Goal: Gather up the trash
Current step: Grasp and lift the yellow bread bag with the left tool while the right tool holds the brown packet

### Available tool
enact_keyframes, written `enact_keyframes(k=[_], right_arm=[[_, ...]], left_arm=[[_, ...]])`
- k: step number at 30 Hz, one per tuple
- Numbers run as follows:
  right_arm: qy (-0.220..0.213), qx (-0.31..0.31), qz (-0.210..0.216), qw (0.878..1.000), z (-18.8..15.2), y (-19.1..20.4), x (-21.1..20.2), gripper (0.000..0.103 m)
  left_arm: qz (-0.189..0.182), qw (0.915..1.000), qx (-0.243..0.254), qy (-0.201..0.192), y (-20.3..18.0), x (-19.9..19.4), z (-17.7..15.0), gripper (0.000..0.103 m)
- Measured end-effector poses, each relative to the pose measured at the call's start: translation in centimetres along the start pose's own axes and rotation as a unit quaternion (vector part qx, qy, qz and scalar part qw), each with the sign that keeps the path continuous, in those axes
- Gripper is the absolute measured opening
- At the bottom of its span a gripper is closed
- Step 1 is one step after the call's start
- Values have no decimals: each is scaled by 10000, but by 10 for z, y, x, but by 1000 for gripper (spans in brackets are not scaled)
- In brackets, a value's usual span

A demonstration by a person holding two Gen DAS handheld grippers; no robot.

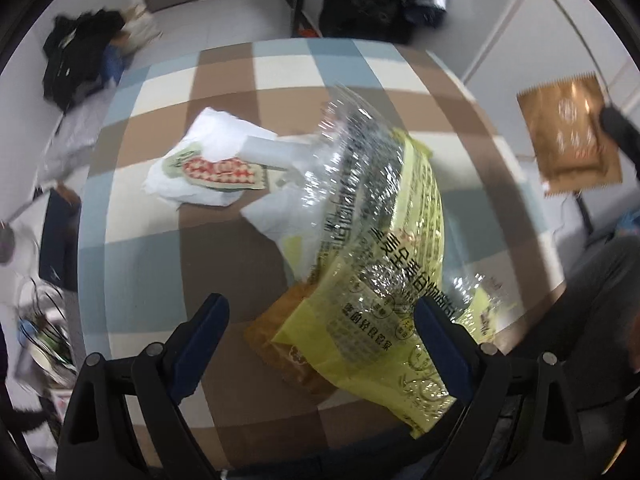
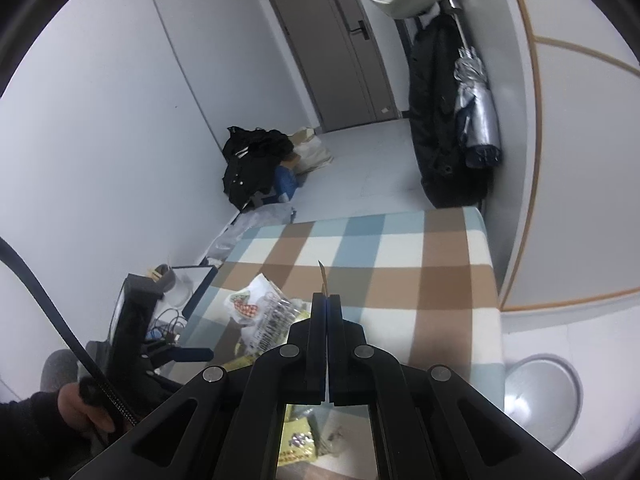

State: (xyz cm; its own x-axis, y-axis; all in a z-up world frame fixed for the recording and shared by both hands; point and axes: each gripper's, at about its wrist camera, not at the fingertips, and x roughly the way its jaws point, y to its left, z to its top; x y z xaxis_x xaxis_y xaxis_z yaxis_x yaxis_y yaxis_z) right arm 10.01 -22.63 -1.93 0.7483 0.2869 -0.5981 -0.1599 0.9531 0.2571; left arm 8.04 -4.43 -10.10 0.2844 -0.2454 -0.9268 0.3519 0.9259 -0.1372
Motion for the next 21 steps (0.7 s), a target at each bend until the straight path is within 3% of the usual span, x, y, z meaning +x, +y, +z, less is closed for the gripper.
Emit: enact_keyframes(k=[4, 8, 14, 17, 21], right_arm=[[5, 66, 2, 10000, -5, -9, -2, 0], [46, 191, -14, 9998, -8, -17, -2, 0], [18, 147, -132, 9998, -10, -17, 0, 0], [38, 144, -137, 9998, -10, -17, 2, 0], [91, 133, -162, 9997, -12, -15, 5, 0]], left_arm=[[96, 10000, 11, -20, -1, 0, -4, 87], [65, 10000, 5, 40, 0, -2, -6, 55], [107, 9999, -93, -6, 4, -5, -7, 20], [3, 9998, -197, 0, 7, -6, -8, 9], [-75, 9995, -285, -59, 7, -9, -8, 5]])
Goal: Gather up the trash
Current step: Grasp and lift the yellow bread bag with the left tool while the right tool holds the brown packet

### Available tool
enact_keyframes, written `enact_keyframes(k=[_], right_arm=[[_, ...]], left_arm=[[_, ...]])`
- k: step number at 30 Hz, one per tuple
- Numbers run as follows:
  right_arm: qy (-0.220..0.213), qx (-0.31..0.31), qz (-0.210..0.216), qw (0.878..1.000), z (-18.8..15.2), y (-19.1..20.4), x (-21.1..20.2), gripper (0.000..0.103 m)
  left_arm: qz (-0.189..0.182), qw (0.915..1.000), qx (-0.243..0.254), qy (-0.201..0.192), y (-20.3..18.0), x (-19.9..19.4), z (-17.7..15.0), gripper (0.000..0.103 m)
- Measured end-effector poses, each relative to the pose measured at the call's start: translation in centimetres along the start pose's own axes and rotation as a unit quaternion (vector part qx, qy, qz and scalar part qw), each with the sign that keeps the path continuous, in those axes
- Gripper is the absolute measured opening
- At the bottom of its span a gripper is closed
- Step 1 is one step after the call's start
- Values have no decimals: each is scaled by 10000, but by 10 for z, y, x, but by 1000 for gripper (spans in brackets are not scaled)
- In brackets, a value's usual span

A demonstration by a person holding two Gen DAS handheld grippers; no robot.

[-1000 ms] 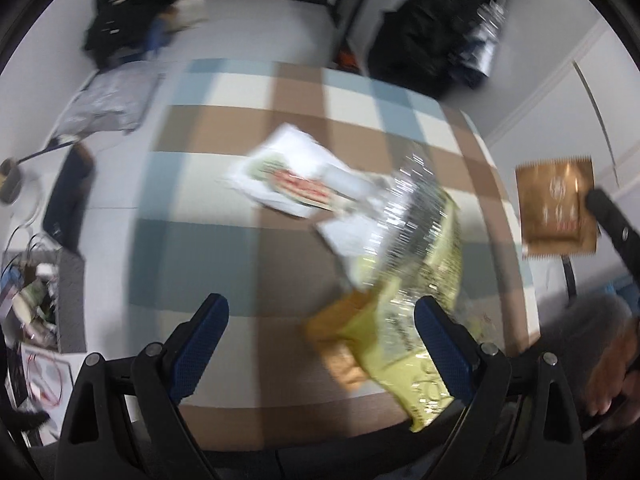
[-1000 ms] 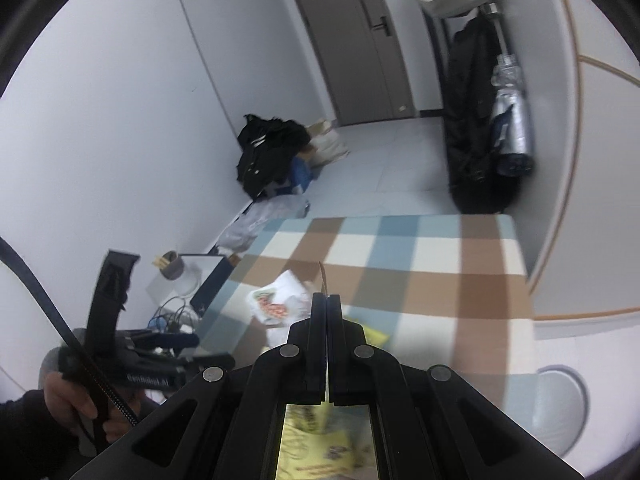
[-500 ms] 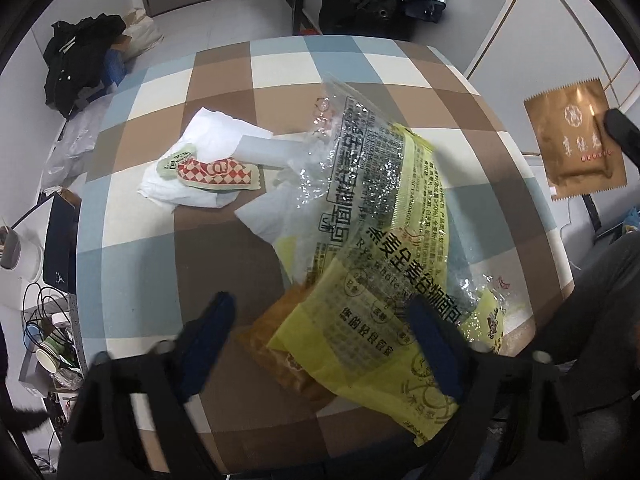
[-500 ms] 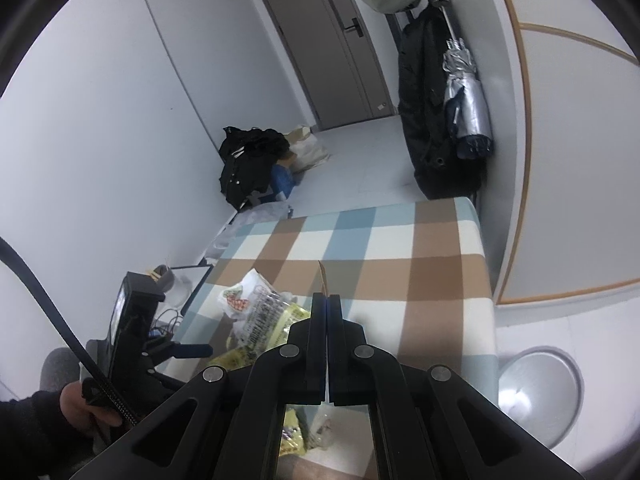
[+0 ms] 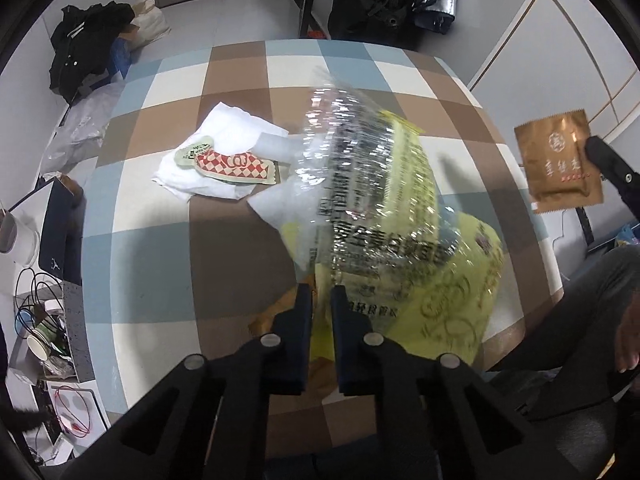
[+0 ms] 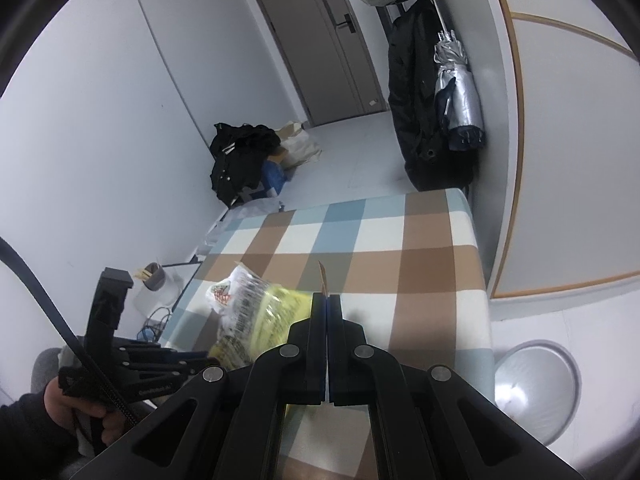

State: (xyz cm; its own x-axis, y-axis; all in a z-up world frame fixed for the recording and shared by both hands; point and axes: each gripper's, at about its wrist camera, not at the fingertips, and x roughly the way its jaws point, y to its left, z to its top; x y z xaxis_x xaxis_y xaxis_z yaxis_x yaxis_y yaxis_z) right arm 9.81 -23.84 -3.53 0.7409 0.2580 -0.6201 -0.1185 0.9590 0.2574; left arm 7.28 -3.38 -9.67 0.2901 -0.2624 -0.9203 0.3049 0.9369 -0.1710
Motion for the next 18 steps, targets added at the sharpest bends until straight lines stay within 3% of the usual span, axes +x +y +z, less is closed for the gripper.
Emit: enact_keyframes(k=[18], right_arm=[[-45, 156, -155, 9997, 4, -1, 1, 0]], left_arm=[[-540, 9981, 2, -293, -4, -33, 6, 1]])
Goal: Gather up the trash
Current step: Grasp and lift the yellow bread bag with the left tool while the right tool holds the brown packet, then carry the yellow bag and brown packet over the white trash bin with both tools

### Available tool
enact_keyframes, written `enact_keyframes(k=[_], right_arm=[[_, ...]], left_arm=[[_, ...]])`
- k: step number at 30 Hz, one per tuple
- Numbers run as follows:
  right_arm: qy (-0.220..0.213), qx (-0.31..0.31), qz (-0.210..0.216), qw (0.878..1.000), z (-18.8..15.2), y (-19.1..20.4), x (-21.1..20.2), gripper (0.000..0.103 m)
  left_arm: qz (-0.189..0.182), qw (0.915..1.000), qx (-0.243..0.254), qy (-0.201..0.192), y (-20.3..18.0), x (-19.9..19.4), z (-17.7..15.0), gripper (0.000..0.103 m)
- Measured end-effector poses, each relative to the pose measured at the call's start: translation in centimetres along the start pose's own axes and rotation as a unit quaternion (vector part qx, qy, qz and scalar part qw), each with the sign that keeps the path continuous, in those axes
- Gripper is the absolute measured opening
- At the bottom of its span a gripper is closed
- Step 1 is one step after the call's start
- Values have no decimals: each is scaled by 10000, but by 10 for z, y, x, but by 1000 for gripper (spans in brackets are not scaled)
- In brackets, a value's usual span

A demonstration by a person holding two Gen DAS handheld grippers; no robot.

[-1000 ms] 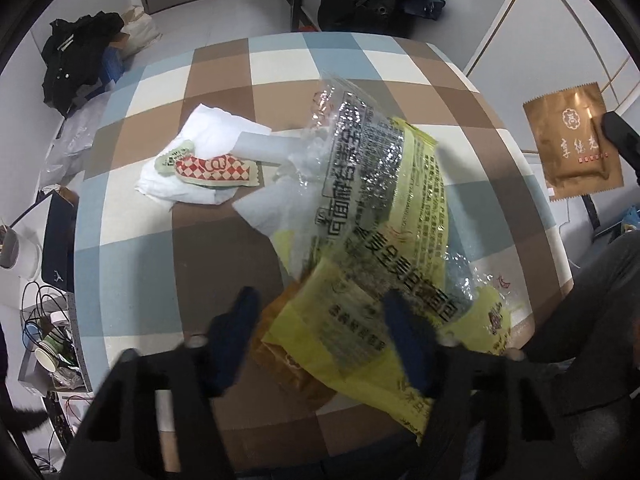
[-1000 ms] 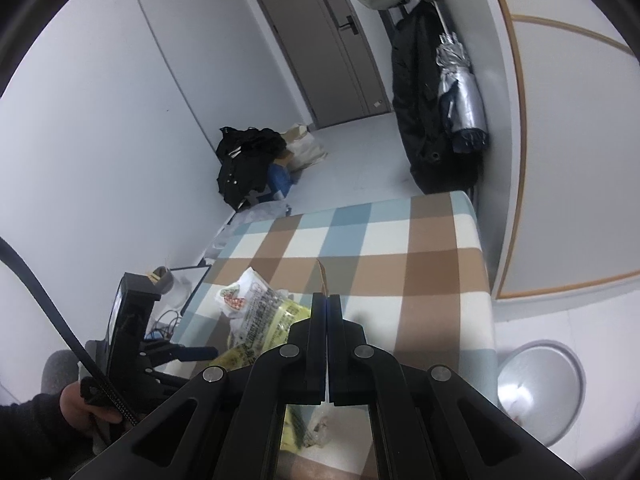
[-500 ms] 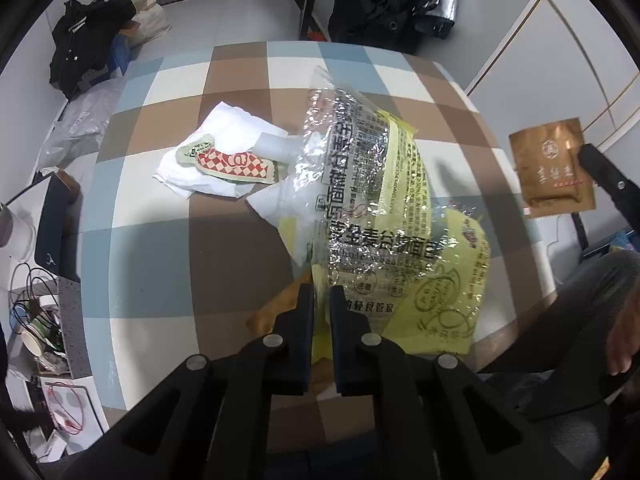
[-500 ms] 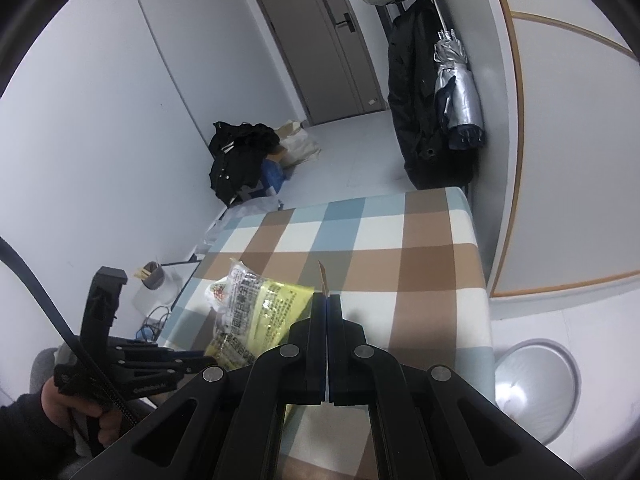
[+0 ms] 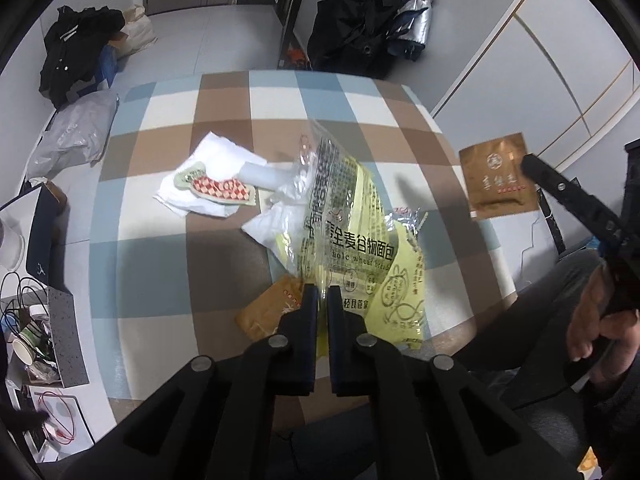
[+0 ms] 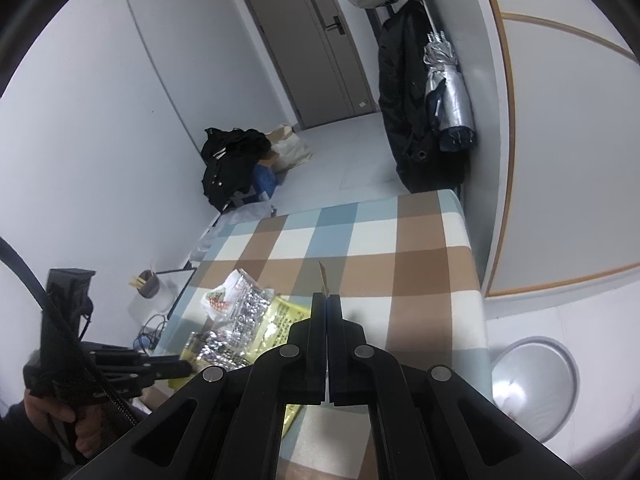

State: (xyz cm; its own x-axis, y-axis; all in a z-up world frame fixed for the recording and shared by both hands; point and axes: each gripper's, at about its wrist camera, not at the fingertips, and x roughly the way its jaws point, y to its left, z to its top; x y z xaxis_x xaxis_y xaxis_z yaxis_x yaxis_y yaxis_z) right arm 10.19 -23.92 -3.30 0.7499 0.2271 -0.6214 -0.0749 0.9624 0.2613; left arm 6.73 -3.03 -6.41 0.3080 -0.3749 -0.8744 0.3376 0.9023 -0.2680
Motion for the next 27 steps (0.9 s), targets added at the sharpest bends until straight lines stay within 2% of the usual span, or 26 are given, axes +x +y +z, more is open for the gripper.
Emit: enact_keyframes(k=[6, 16, 20, 27], right_arm=[[-13, 2, -95, 10000, 0, 2, 0, 0], [14, -251, -261, 9993, 8, 14, -5, 0], [-110, -300, -293, 9991, 22, 13, -17, 0], [-598, -283, -469, 9967, 61, -6, -62, 0]], left_arm=[[-219, 9995, -119, -217, 1, -19, 7, 1], [-363, 9977, 24, -564, -18, -48, 29, 1], [-566, 9956, 52, -747, -28, -60, 41, 1], [-824, 9910, 219, -1033, -52, -76, 70, 1]])
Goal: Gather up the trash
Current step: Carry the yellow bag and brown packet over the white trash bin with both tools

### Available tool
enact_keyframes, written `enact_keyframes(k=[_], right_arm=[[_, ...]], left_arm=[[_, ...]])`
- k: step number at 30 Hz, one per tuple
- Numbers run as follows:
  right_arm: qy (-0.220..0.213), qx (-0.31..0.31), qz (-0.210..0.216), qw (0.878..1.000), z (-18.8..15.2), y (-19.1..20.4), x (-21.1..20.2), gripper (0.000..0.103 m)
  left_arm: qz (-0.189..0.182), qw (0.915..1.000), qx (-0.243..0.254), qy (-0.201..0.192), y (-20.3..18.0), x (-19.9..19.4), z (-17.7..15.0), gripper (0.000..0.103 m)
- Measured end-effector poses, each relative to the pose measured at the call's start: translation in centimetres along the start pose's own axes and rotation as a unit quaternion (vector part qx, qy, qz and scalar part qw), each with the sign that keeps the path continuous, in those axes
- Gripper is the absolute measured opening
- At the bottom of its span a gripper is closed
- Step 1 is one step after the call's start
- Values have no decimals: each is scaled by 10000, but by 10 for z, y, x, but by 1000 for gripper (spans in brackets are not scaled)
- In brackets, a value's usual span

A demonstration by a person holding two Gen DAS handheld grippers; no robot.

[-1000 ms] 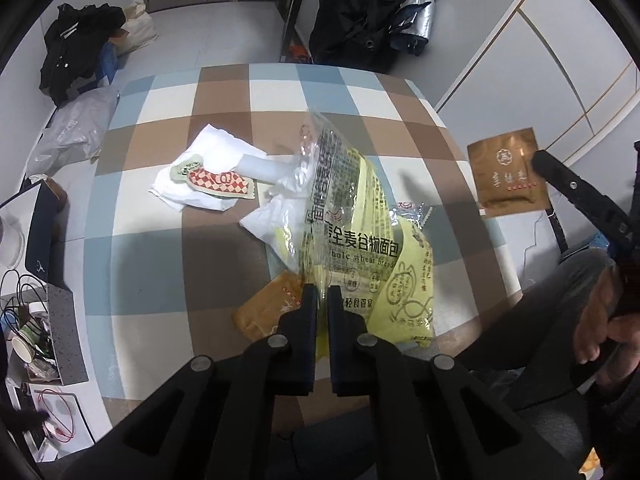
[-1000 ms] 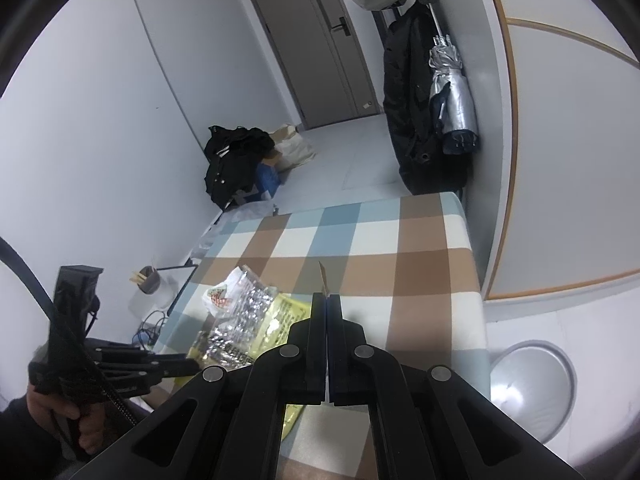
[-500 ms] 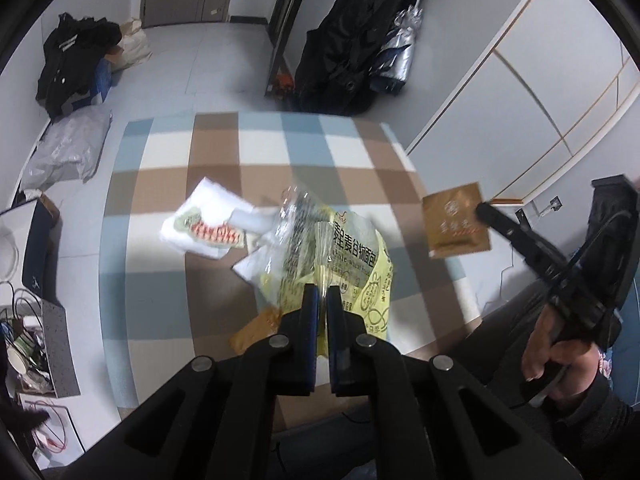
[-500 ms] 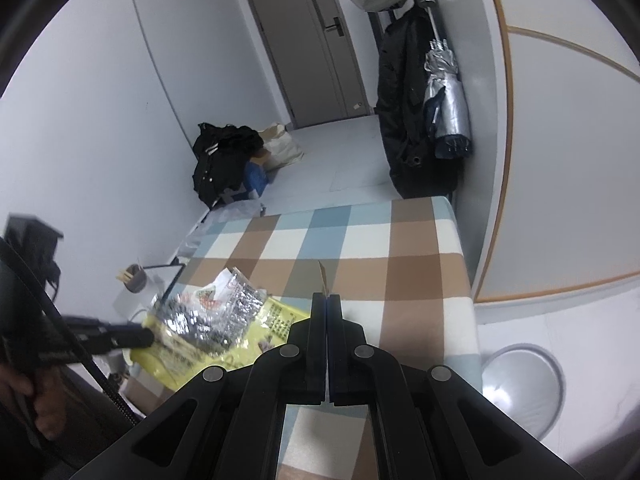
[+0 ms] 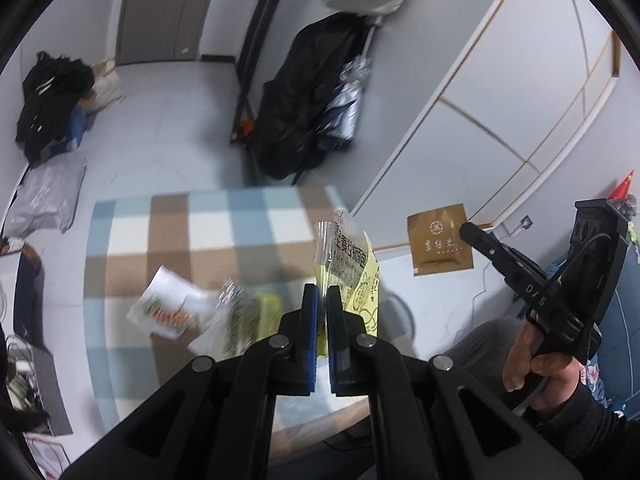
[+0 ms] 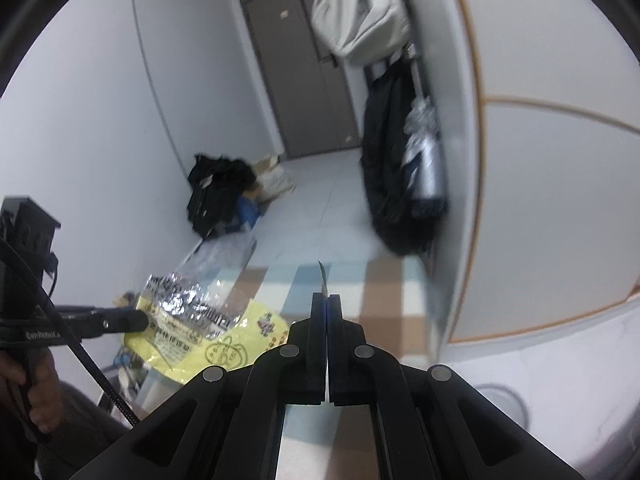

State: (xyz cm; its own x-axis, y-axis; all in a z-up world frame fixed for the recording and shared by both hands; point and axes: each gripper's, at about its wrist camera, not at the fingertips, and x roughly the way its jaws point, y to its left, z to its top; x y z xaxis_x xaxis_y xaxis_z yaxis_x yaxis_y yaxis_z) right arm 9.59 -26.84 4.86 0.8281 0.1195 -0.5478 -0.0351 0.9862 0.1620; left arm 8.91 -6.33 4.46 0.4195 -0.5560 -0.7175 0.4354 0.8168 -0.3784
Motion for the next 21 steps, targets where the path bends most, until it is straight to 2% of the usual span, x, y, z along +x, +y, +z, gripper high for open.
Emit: enact_keyframes(k=[3, 10, 14, 21], right_arm=[[-188, 74, -76, 9998, 19, -15, -19, 0], [-541, 164, -442, 9974, 43, -57, -67, 0], [-614, 463, -692, 9946, 43, -95, -88, 0], [-432, 922, -1150, 9881, 23, -162, -102, 0]], left_arm=[[-114, 9997, 158, -150, -16, 0, 14, 1], [-503, 9973, 511, -177, -57, 21, 44, 1], [-676, 9952, 702, -64, -81, 44, 54, 1], [-855, 9905, 1020, 332, -124, 98, 62, 1]])
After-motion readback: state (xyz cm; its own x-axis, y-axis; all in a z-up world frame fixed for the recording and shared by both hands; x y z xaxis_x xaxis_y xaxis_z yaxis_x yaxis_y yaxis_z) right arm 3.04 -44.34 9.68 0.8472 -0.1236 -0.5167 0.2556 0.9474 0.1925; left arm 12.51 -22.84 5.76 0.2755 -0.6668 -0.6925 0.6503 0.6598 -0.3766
